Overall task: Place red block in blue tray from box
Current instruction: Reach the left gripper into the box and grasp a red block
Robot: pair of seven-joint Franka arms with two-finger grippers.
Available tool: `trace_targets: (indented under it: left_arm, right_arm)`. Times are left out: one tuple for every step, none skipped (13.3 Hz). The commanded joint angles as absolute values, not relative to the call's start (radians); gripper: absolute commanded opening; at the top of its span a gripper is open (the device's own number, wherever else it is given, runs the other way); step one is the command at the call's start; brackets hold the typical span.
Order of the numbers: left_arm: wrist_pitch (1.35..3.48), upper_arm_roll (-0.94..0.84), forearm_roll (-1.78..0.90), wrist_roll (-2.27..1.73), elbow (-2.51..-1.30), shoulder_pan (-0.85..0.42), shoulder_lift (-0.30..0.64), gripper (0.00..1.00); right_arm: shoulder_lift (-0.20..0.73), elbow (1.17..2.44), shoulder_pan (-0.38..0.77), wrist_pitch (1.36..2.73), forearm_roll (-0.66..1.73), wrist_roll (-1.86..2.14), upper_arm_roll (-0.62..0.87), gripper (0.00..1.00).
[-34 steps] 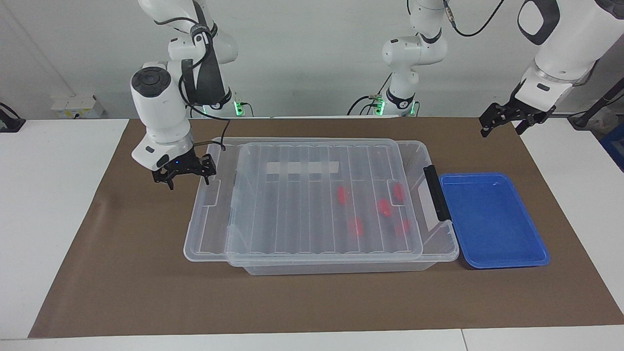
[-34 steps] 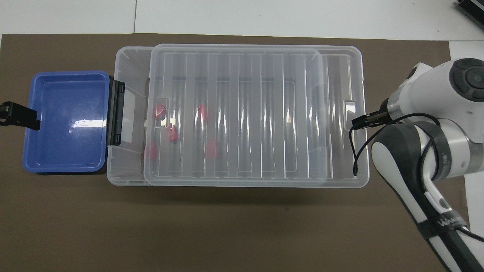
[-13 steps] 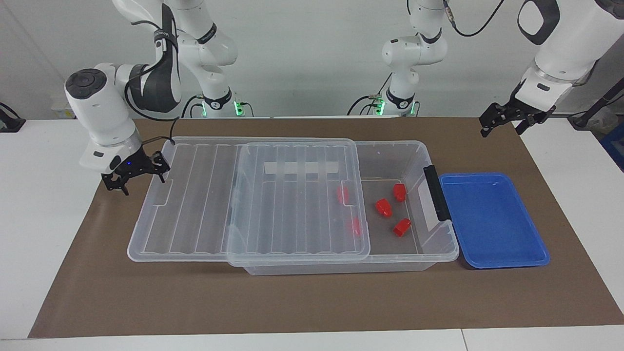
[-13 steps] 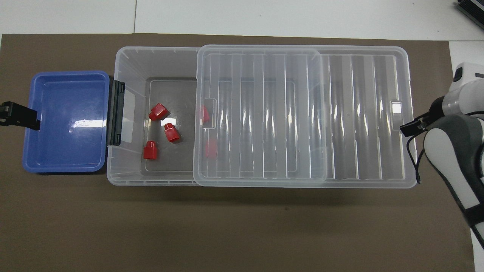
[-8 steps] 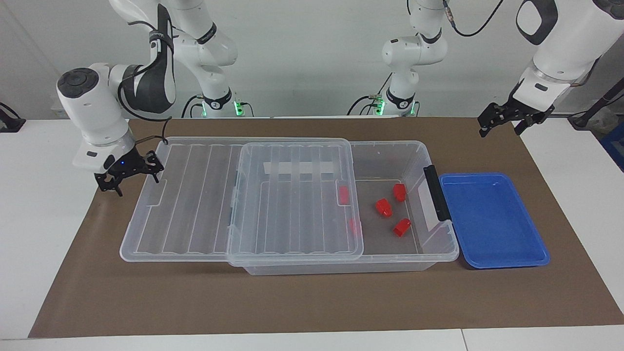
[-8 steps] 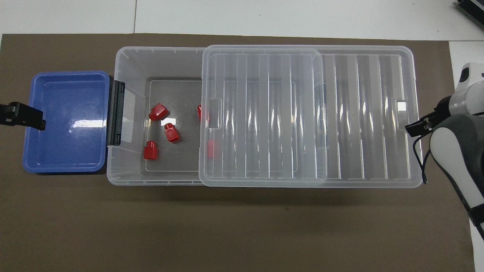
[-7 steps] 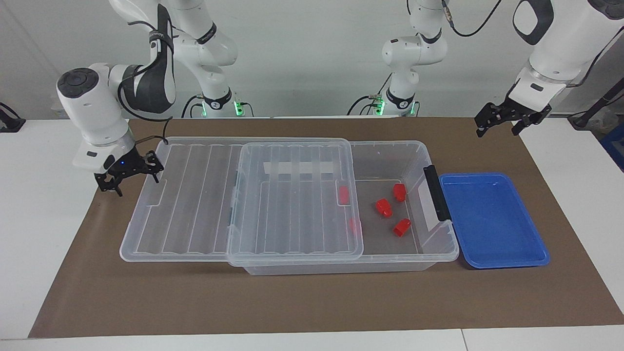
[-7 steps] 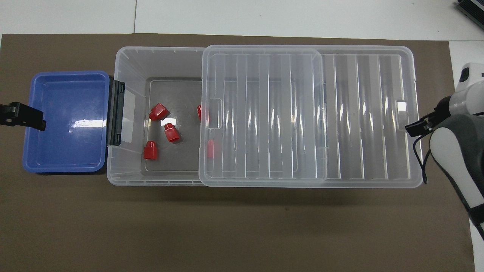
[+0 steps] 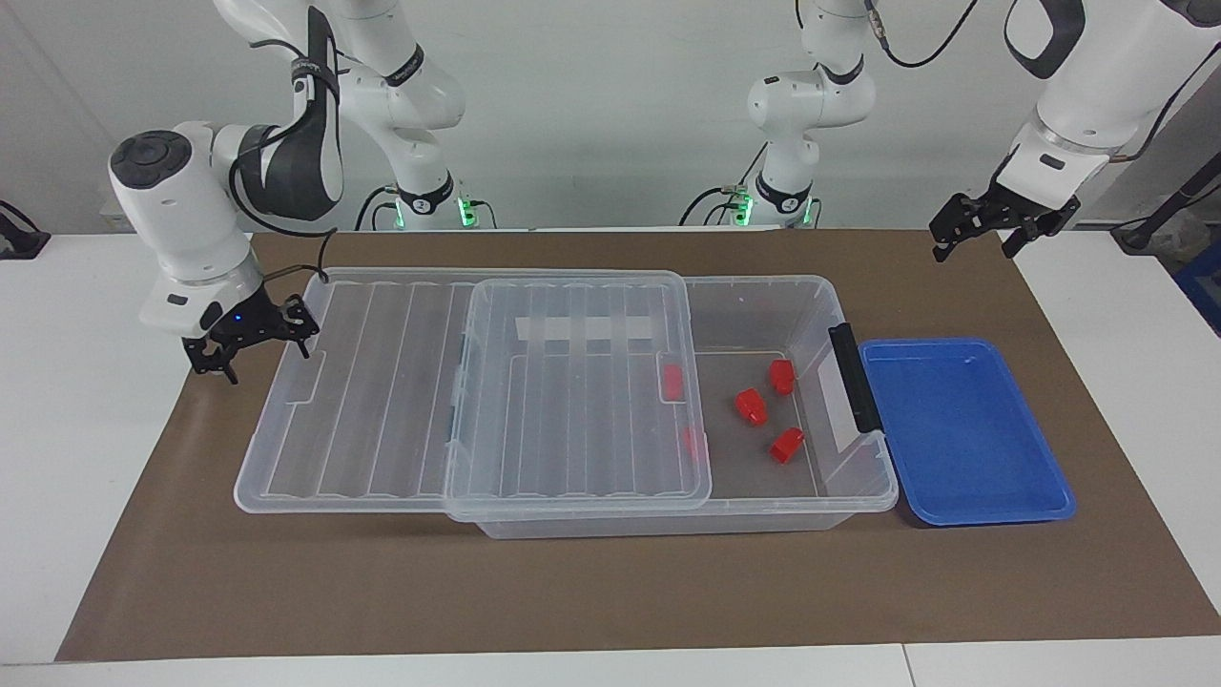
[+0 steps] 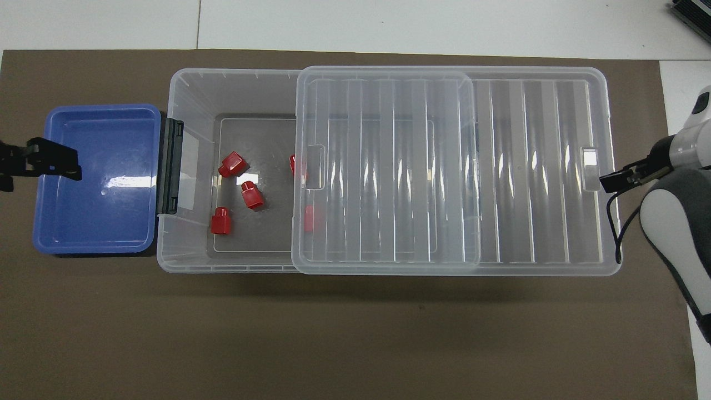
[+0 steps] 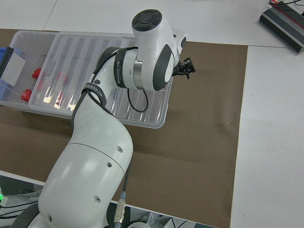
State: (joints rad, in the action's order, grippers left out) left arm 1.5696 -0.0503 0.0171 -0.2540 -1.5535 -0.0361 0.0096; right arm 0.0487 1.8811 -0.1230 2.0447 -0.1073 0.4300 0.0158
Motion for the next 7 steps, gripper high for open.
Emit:
trace_targets:
  left_arm:
    - [1.687, -0.041, -0.035, -0.45, -1.626, -0.116, -0.02, 1.0]
    - [1.724, -0.043, -0.044, -0.495, -1.647, -0.136, -0.02, 1.0]
    - [1.762, -0.041, -0.044, -0.549, -1.67, -0.185, -0.011, 1.0]
    - [1.808, -0.04, -0.035, -0.637, -1.683, -0.224, 0.007, 1.0]
    - [1.843, -0.04, -0.026, -0.713, -1.684, -0.251, 0.052, 1.0]
    - [1.864, -0.04, 0.018, -0.768, -1.681, -0.297, 0.089, 1.0]
    - [1.906, -0.04, 0.049, -0.838, -1.686, -0.329, 0.135, 1.0]
  right_arm:
    - [0.005, 1.893, -0.101, 2.027, -0.107, 0.271, 0.028, 1.0]
    - [-0.005, 1.893, -0.091, 2.008, -0.107, 0.193, 0.029, 1.0]
    - [-0.02, 1.893, -0.068, 1.99, -0.107, 0.107, 0.028, 1.0]
    - [-0.029, 1.891, -0.04, 1.977, -0.107, 0.019, 0.028, 1.0]
    - [-0.035, 1.878, -0.022, 1.955, -0.107, -0.058, 0.028, 1.0]
    - [-0.031, 1.847, -0.003, 1.925, -0.107, -0.118, 0.028, 1.0]
    - [-0.023, 1.812, 0.012, 1.896, -0.1, -0.17, 0.029, 1.0]
